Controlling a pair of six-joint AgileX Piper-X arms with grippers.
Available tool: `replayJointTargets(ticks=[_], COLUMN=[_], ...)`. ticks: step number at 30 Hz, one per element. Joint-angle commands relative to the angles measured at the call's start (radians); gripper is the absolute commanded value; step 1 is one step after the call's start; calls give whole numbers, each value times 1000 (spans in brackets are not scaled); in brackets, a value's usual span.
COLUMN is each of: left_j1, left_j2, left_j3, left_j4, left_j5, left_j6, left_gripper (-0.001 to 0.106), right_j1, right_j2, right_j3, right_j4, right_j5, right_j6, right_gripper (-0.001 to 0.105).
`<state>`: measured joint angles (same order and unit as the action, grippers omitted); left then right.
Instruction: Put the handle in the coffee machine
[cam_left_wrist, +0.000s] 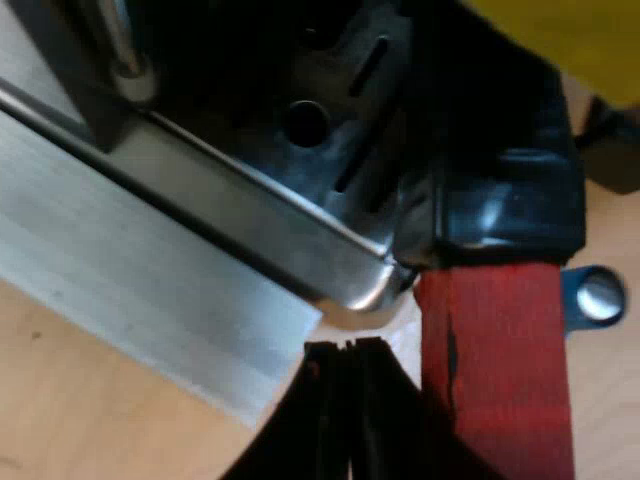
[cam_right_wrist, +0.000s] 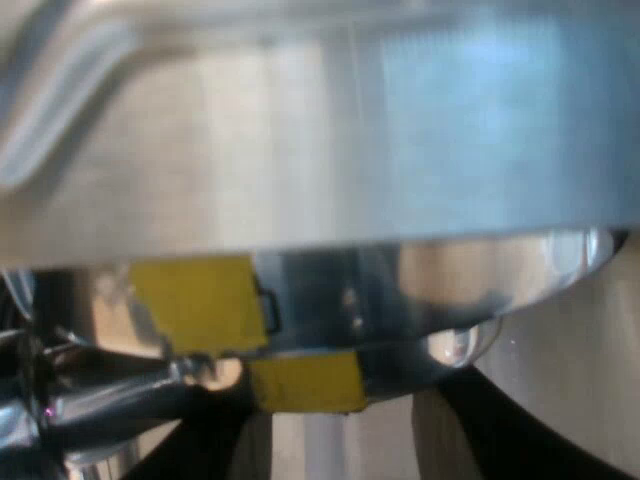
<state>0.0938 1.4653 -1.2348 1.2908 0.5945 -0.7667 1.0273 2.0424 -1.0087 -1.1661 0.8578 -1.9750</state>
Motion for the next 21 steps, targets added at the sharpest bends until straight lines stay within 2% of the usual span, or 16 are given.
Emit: replayJointTargets(ticks=[1, 10, 16, 21], left_j1=[-6, -9, -9, -9], left_j2=[-21, -45, -62, -125], left_j3=[-7, 5, 44, 94], left_j4=[46, 88, 74, 32], left_j5=[47, 83, 93, 85], left_j6=[1, -21, -64, -113], left_gripper=[1, 1, 1, 1], right_j1=[-5, -5, -5, -5], right_j2=[-45, -45, -45, -45], right_j3=[-25, -25, -25, -25], right_j4=[-109, -109, -109, -109], right_j5=[3, 1, 1, -7], right_j6=[-3, -3, -3, -3], right_gripper=[36, 36, 36, 36])
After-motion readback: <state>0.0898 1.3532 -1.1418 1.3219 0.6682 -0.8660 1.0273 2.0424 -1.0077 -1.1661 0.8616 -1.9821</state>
